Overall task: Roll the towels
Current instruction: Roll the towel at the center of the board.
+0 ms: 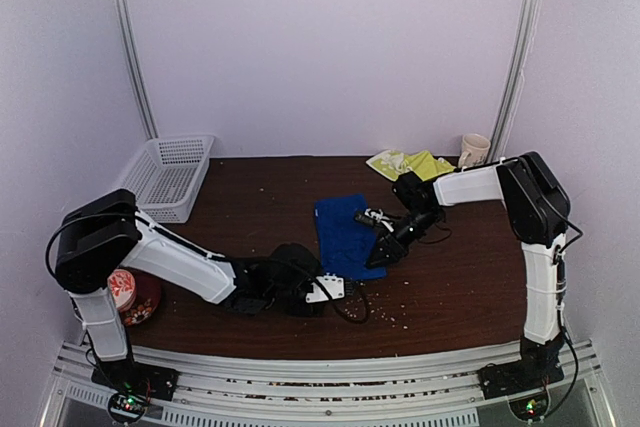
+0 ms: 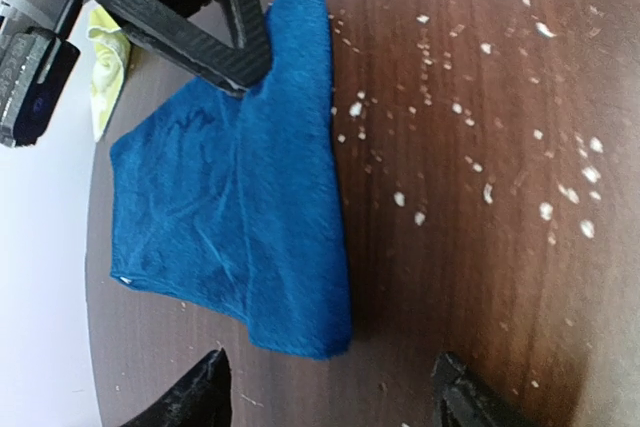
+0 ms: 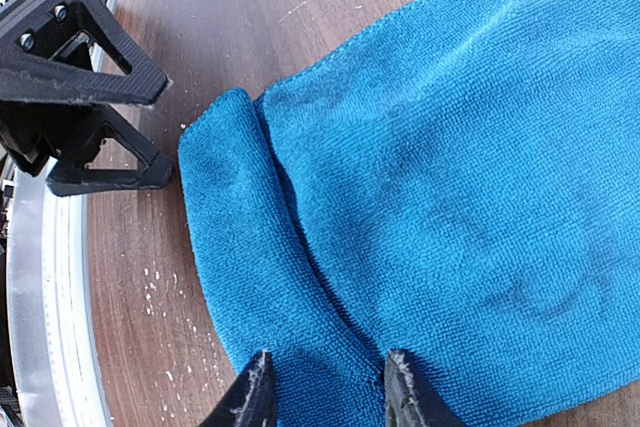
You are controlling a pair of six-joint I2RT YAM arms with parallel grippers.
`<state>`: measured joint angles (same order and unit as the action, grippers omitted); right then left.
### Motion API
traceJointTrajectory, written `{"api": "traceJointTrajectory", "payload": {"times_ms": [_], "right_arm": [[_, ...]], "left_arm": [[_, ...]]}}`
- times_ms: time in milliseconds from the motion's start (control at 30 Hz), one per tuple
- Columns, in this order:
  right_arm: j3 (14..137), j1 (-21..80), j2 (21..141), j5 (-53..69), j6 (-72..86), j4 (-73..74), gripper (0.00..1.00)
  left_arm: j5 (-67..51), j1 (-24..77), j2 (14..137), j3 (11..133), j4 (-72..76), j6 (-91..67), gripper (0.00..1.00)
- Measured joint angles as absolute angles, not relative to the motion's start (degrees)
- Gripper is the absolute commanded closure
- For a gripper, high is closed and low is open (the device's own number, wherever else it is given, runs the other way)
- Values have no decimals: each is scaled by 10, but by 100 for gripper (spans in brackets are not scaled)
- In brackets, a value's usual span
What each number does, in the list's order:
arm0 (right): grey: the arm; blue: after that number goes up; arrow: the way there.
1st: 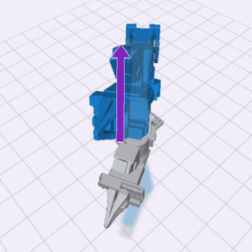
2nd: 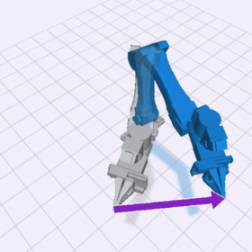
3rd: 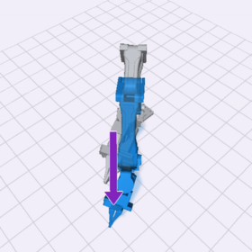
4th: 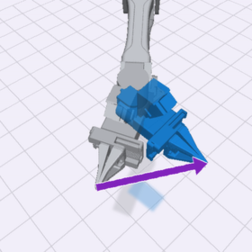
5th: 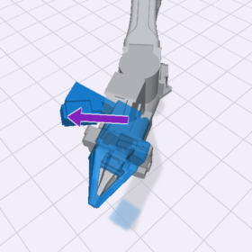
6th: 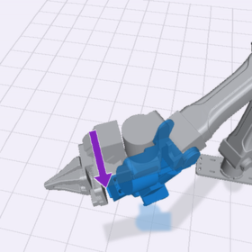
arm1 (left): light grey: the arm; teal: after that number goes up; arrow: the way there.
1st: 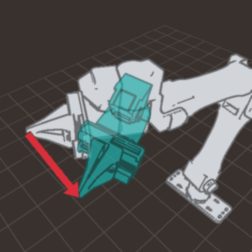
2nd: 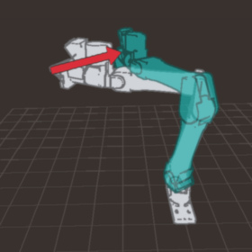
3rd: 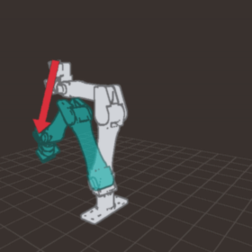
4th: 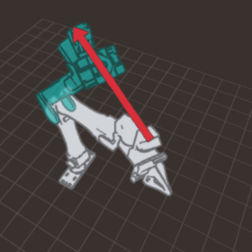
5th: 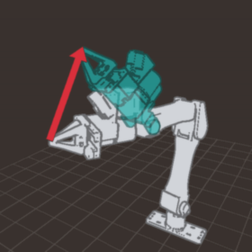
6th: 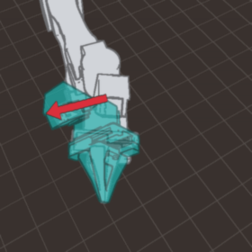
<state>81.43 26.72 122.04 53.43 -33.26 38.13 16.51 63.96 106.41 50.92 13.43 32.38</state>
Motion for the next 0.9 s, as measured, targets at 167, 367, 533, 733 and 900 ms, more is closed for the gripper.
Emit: {"api": "traceJointTrajectory", "payload": {"times_ms": [167, 367, 533, 733, 900], "right_arm": [[815, 267, 1220, 534, -333, 382, 62], [815, 267, 1220, 534, -333, 384, 62], [816, 267, 1220, 534, -333, 386, 61], [822, 268, 1220, 533, -353, 401, 58], [823, 268, 1214, 531, -402, 429, 53]], "left_arm": [[196, 645, 1091, 526, 163, 345, 35], [220, 648, 1121, 550, 175, 361, 56], [226, 651, 1133, 554, 170, 370, 89], [227, 653, 1141, 561, 157, 375, 100], [221, 653, 1141, 566, 146, 371, 100]]}}
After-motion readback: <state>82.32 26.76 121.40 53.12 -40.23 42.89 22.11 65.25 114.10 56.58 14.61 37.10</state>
